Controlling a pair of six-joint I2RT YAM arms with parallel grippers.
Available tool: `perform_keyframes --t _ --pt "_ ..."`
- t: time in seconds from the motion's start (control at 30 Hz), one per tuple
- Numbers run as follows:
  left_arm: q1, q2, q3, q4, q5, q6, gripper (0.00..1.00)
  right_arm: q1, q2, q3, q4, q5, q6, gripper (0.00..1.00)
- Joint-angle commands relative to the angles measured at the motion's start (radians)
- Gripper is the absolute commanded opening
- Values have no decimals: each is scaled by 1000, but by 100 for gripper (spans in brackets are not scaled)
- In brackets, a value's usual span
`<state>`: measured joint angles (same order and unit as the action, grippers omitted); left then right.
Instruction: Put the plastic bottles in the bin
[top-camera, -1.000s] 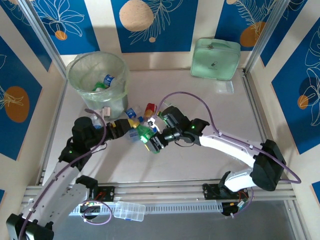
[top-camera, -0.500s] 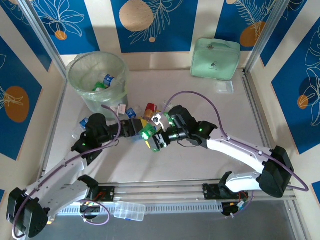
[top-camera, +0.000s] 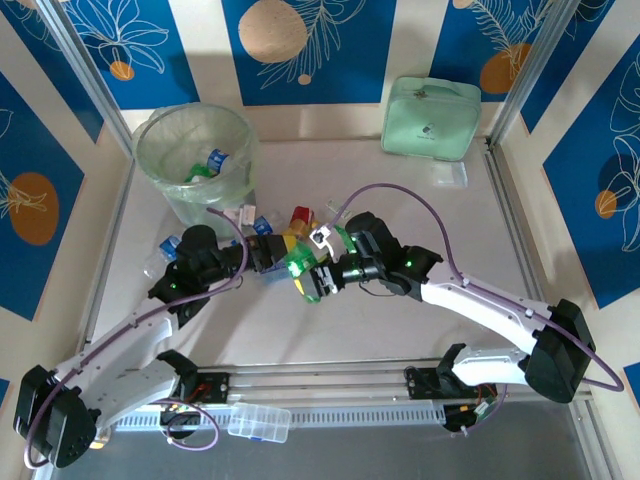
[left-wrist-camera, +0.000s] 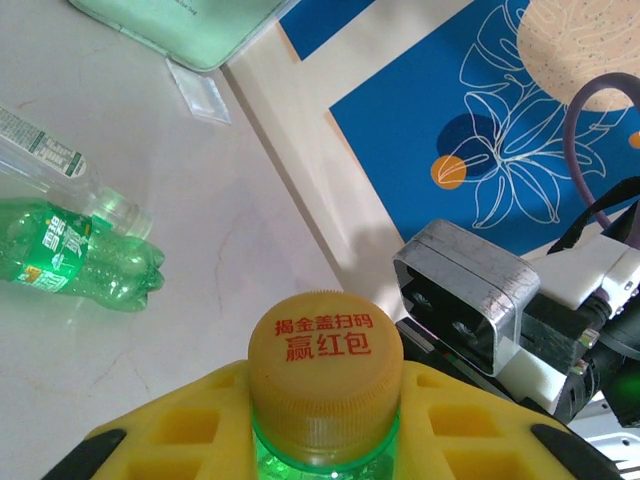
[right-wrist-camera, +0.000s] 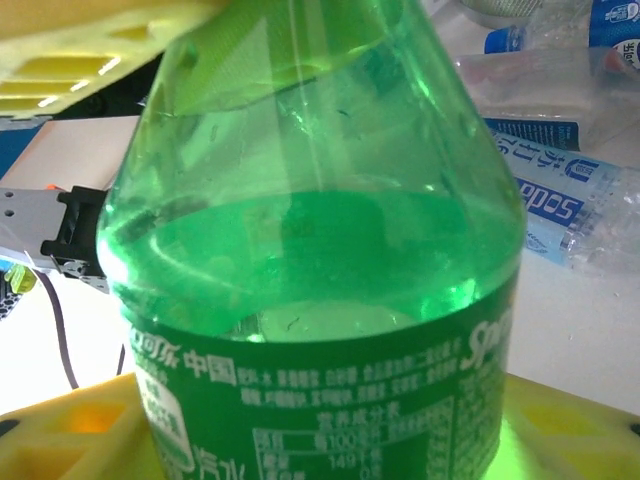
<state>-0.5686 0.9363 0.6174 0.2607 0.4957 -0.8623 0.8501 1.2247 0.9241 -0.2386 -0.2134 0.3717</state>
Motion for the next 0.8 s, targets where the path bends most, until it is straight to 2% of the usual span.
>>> perform_keyframes --t 0.0,0.17,0.4,0.57,0.77 --pt "-17 -6 56 12 4 29 16 -3 -15 -9 15 10 9 66" --pt "-17 -13 70 -22 -14 42 12 -3 -14 -1 9 20 3 75" --pt "-16 -35 118 -123 -80 97 7 -3 -24 7 -11 31 -5 99" --pt "-6 -43 183 -239 -142 147 0 -3 -53 3 -24 56 -11 99" --pt "23 -53 255 -343 -203 191 0 -21 -108 -24 -23 98 -5 99"
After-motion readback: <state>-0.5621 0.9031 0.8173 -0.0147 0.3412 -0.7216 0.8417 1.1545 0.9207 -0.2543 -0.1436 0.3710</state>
